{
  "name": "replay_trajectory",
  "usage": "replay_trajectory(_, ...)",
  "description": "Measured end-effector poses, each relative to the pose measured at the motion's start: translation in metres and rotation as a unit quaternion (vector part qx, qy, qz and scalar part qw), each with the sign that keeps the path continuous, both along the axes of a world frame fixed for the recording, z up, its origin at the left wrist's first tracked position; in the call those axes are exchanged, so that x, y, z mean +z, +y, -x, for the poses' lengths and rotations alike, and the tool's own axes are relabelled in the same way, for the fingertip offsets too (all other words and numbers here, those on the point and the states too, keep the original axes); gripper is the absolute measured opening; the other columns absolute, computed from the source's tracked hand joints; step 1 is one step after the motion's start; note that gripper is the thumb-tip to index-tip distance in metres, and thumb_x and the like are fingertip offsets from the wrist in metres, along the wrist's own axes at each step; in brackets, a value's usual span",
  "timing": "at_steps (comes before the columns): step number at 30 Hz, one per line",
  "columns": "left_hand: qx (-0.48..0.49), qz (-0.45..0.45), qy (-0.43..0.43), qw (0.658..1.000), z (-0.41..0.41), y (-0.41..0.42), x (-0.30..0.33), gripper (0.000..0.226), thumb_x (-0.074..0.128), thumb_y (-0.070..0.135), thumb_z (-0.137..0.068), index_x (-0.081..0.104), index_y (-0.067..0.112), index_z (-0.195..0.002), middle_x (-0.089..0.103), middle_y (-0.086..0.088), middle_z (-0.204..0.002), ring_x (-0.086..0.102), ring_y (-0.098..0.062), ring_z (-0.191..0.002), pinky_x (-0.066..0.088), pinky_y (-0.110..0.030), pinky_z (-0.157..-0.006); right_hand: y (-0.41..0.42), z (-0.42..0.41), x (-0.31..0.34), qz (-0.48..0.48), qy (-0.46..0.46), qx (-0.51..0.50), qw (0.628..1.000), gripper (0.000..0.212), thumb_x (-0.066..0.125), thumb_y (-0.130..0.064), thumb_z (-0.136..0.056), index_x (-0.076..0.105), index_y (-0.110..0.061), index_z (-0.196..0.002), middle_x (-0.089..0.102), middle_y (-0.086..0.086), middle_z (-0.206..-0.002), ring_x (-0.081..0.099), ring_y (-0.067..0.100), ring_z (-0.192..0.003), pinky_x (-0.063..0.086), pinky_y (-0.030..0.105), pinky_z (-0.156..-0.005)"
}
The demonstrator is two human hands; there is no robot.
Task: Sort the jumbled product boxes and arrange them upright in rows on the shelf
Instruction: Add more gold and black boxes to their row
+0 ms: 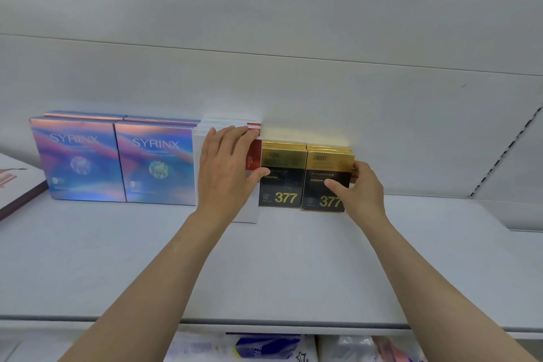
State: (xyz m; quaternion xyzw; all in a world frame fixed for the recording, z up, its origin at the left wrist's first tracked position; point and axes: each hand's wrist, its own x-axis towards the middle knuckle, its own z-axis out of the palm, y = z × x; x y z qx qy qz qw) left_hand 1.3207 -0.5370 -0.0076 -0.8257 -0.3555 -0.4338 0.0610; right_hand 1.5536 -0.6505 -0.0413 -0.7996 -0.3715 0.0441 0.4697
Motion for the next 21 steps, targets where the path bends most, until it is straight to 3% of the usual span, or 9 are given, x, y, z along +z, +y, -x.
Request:
replay_trajectory(10,0.009,0.023,0.001,1.0,-0.003,-0.007,0.005,0.07,0.076,0.05,-0.075,0.047,0.023,-0.134,0.051,0.0,-0.138,0.04,-0.023,-0.132,0.017,-0.04,-0.119,0.001,-0.001,0.006,0.071,-0.013,0.011,0.997,0.058,0.074,-0.042,-0.084,0.05,-0.018,-0.131,0.059,0.005,-0.128,0.058,0.024,-0.112,0.05,0.032,-0.084)
replay_trajectory(14,-0.007,0.042,0.025,0.999,0.005,-0.01,0.019,0.069,0.074,0.05,-0.078,0.048,0.021,-0.135,0.051,0.0,-0.137,0.04,-0.022,-0.13,0.021,-0.039,-0.117,-0.006,0.004,0.033,0.104,-0.045,-0.031,0.993,0.075,0.068,-0.05,-0.086,0.039,-0.012,-0.145,0.049,0.009,-0.144,0.048,0.03,-0.13,0.048,0.044,-0.097)
replay_trajectory(17,-0.038,0.103,0.01,0.994,0.019,-0.012,0.035,0.071,0.071,0.05,-0.081,0.043,0.022,-0.14,0.049,0.0,-0.14,0.038,-0.02,-0.131,0.027,-0.035,-0.112,-0.009,0.023,0.069,0.055,-0.118,-0.058,0.99,0.064,0.062,-0.044,-0.092,0.04,-0.013,-0.145,0.048,0.009,-0.145,0.042,0.029,-0.134,0.043,0.043,-0.101)
replay_trajectory(21,-0.075,0.178,-0.038,0.98,0.065,-0.011,0.067,0.067,0.07,0.047,-0.083,0.043,0.025,-0.14,0.047,0.001,-0.143,0.04,-0.018,-0.131,0.035,-0.034,-0.106,0.001,0.077,0.12,0.033,-0.176,0.019,0.984,0.047,0.056,-0.04,-0.097,0.051,-0.019,-0.138,0.051,0.005,-0.142,0.044,0.025,-0.133,0.038,0.038,-0.104)
